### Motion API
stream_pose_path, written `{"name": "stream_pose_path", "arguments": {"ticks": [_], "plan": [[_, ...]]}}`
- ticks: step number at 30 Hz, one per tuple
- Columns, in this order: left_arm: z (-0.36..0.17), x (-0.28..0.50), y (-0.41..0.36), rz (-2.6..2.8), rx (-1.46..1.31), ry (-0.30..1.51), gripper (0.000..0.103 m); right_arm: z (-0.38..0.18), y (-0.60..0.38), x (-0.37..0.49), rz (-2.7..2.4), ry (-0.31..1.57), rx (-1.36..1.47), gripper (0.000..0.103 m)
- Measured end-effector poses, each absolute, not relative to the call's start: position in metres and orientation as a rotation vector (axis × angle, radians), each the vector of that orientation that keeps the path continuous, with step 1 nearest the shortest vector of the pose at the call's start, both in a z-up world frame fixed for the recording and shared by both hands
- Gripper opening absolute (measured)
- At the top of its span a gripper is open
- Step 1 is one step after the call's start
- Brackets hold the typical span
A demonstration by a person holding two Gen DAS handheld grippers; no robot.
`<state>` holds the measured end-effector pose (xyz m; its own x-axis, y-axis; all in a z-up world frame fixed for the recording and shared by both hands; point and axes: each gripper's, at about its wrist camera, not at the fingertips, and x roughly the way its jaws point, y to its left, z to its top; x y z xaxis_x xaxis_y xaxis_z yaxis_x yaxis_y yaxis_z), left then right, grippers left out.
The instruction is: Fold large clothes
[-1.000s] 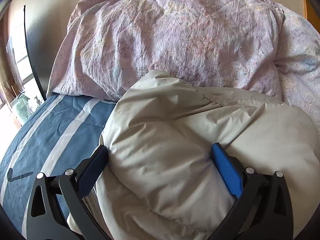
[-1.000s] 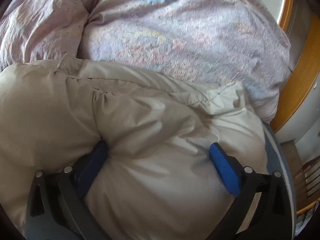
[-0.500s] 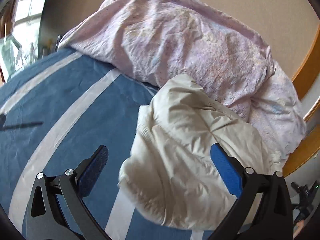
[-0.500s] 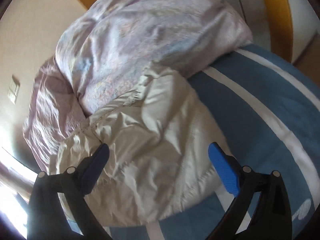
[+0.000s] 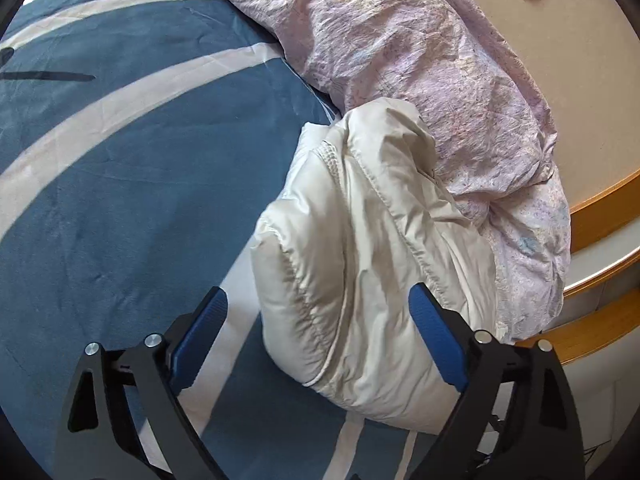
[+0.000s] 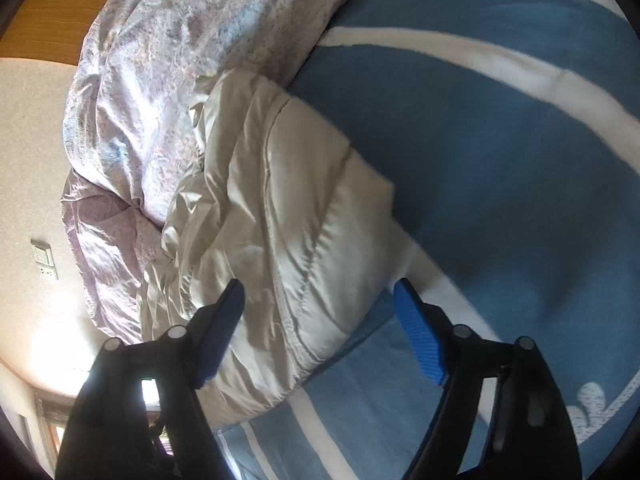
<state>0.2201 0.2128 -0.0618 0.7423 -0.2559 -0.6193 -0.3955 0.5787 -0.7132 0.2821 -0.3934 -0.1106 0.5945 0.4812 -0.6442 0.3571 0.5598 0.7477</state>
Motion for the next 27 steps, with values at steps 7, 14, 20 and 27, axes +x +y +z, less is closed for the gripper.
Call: {"name": "stream_pose_path", "arguments": {"ticks": [7,14,20,27], "plan": [[-0.068,0.231,0.2,0.103,-1.052,0.703,0.078,-0.112,-0.382,0.284,0.058,0.916,0.99,0.051],[-0.072,0.222,0.211,0.06,-1.161,0.62,0.029,-0.102,-0.383,0.279,0.118,0.824,0.994,0.018],[-0.045,0.213,0.213,0.003,-1.125,0.55,0.02,-0.072,-0.379,0.269,0.174,0.75,0.939,0.014],[-0.024,0.166,0.23,-0.034,-1.128,0.472,0.018,-0.042,-0.366,0.235,0.271,0.725,0.835,0.013]]}}
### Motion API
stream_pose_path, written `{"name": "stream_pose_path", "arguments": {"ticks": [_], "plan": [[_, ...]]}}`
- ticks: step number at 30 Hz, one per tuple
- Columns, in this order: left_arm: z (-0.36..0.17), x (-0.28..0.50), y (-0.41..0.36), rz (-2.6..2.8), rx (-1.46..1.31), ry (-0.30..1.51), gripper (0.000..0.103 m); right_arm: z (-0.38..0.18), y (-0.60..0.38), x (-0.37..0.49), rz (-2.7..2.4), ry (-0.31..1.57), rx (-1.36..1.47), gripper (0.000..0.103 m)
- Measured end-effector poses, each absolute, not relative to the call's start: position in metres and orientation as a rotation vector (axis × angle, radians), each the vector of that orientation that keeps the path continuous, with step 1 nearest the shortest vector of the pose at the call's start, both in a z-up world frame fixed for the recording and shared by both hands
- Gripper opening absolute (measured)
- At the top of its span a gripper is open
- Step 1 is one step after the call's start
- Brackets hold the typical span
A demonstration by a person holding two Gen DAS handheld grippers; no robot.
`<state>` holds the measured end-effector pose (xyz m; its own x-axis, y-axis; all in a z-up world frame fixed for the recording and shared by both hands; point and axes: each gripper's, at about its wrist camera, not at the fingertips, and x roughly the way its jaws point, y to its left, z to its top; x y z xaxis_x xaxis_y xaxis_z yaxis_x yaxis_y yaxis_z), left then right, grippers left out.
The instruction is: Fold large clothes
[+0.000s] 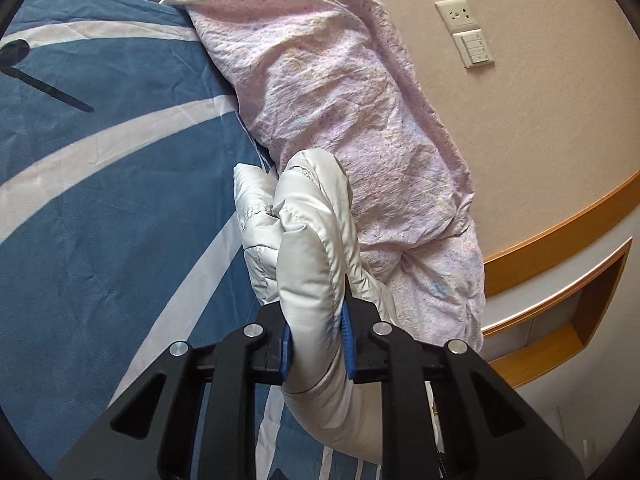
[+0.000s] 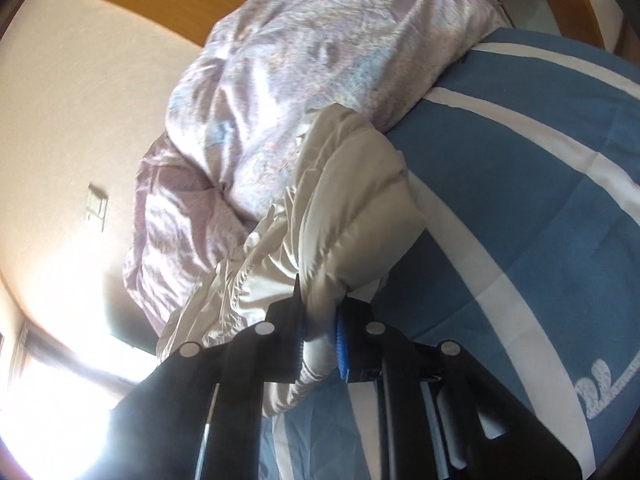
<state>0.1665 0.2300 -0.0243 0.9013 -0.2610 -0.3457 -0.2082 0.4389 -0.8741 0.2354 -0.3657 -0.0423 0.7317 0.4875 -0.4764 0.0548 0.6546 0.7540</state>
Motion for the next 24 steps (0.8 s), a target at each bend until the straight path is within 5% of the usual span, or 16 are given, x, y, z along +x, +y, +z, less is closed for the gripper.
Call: {"name": "stream_pose_path", "arguments": {"ticks": [18,21,24], "plan": [[-0.049,0.049,0.251,0.037,-1.173,0.463,0.018,-0.059,-0.336,0.136,0.338,0.827,0.649,0.014],[-0.054,0.046,0.249,0.061,-1.145,0.474,0.023,-0.064,-0.339,0.133,0.314,0.843,0.597,0.024],[-0.056,0.047,0.249,0.08,-1.117,0.483,0.039,-0.059,-0.341,0.13,0.273,0.833,0.563,0.037]]}}
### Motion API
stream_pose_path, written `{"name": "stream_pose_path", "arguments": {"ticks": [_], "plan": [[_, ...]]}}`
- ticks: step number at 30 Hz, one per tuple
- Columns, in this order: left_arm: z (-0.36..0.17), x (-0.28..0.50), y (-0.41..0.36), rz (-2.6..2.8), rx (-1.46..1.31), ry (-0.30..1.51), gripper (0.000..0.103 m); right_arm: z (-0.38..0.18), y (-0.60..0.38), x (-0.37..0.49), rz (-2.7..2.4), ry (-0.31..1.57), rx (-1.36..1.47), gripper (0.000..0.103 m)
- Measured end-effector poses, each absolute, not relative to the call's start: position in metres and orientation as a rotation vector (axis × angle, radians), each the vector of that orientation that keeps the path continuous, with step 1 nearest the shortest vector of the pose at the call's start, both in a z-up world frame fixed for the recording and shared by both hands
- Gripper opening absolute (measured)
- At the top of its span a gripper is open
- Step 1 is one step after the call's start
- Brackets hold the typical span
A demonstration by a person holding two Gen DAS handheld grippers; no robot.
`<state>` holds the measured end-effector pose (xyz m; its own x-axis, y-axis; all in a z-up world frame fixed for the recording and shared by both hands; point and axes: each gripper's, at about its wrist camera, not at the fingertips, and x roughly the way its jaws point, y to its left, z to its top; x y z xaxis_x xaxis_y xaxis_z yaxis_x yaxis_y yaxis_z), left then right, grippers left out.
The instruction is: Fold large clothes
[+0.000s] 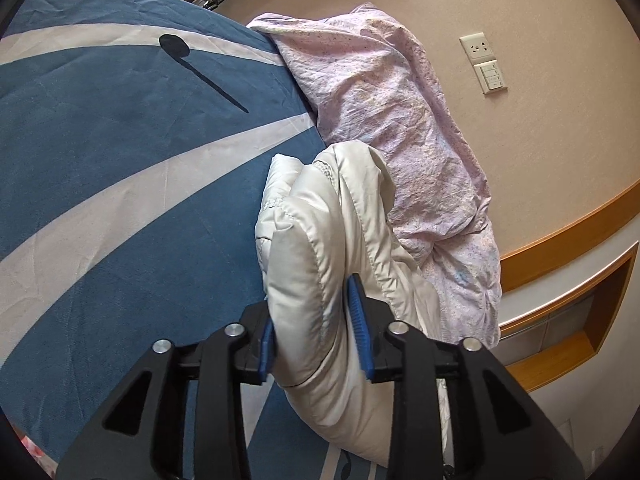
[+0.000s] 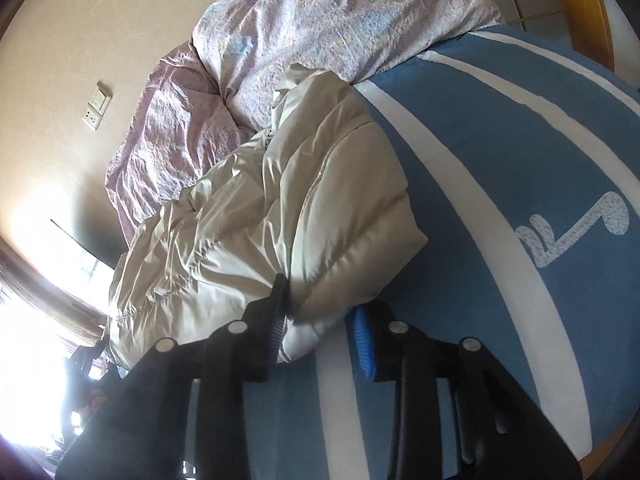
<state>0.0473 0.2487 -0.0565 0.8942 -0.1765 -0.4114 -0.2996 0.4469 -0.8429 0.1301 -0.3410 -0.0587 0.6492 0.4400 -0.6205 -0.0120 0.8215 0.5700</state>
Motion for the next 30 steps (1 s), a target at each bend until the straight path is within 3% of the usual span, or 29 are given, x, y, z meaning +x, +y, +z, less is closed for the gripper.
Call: {"name": "stream_pose_path", "arguments": {"ticks": [2,4,5,9,16,30], "plan": [[-0.055,0.046,0.247,0.093,-1.087,0.478,0.067,-0.052,-0.337,0.128,0.228,0.813,0.51,0.045],[-0.053,0.046,0.245,0.104,-1.057,0.469,0.082,-0.043,-0.334,0.126,0.134,0.767,0.44,0.066],[-0.053,0.045,0.244,0.109,-1.047,0.467,0.088,-0.035,-0.334,0.123,0.054,0.722,0.394,0.067],[-0.052,0.046,0.241,0.128,-1.017,0.464,0.092,-0.01,-0.321,0.122,-0.126,0.602,0.213,0.068],[-0.057,0.053,0.235,0.132,-1.025,0.468,0.093,0.011,-0.236,0.16,0.088,0.582,0.027,0.072],[-0.059,0.067,0.228,0.154,-1.015,0.486,0.093,-0.007,-0.13,0.189,0.202,0.64,-0.151,0.072]]}}
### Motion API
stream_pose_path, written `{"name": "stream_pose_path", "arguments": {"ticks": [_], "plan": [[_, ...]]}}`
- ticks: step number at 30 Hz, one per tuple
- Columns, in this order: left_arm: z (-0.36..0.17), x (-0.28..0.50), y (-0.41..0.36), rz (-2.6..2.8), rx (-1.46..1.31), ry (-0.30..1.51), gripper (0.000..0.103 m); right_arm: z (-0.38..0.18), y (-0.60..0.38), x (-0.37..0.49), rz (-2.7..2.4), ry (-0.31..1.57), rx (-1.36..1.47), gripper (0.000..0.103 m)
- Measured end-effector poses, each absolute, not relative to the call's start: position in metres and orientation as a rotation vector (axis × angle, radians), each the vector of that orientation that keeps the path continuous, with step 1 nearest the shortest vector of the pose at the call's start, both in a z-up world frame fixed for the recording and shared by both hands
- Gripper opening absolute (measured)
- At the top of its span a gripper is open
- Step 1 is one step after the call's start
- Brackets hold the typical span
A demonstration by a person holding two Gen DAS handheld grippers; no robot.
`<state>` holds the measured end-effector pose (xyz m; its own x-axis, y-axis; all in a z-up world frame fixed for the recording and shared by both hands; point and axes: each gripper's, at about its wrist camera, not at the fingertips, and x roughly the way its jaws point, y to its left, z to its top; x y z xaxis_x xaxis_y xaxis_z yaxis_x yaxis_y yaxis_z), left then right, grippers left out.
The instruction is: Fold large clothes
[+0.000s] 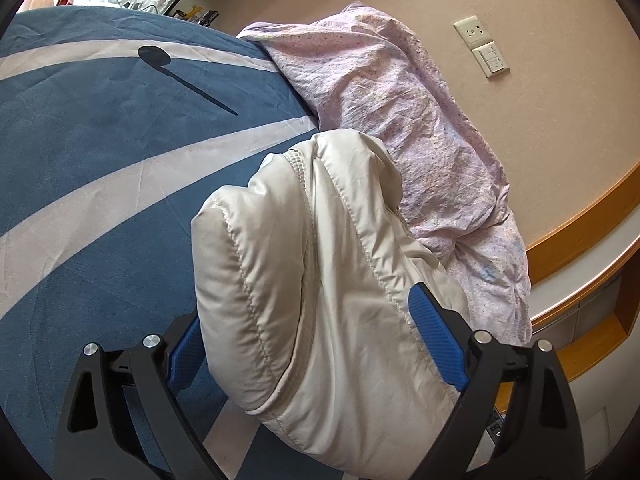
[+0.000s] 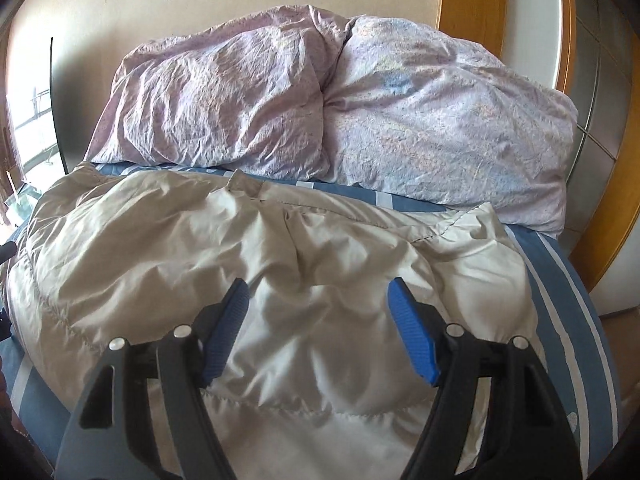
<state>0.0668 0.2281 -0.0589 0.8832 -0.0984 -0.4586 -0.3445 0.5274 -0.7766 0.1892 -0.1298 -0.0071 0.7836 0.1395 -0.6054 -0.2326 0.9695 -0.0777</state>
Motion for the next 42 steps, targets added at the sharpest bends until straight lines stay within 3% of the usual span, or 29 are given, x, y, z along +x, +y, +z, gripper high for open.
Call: {"name": "stream_pose_path", "arguments": {"ticks": [8,13,22,35,42], "plan": [[-0.059,0.072,0.227,0.173,-1.016,0.492,0.093,-0.015,-0.112,0.192,0.206,0.642,-0.188,0.072],[-0.058,0.079,0.224,0.199,-1.002,0.509,0.093,-0.037,-0.093,0.201,0.177,0.687,-0.292,0.081],[-0.06,0.09,0.222,0.232,-1.01,0.524,0.093,-0.059,-0.074,0.205,0.136,0.703,-0.41,0.082],[-0.043,0.082,0.218,0.206,-0.996,0.437,0.047,-0.067,-0.066,0.202,0.087,0.667,-0.454,0.082],[-0.011,0.074,0.2,0.096,-0.919,0.326,0.036,-0.068,-0.064,0.202,0.079,0.661,-0.464,0.081]]}}
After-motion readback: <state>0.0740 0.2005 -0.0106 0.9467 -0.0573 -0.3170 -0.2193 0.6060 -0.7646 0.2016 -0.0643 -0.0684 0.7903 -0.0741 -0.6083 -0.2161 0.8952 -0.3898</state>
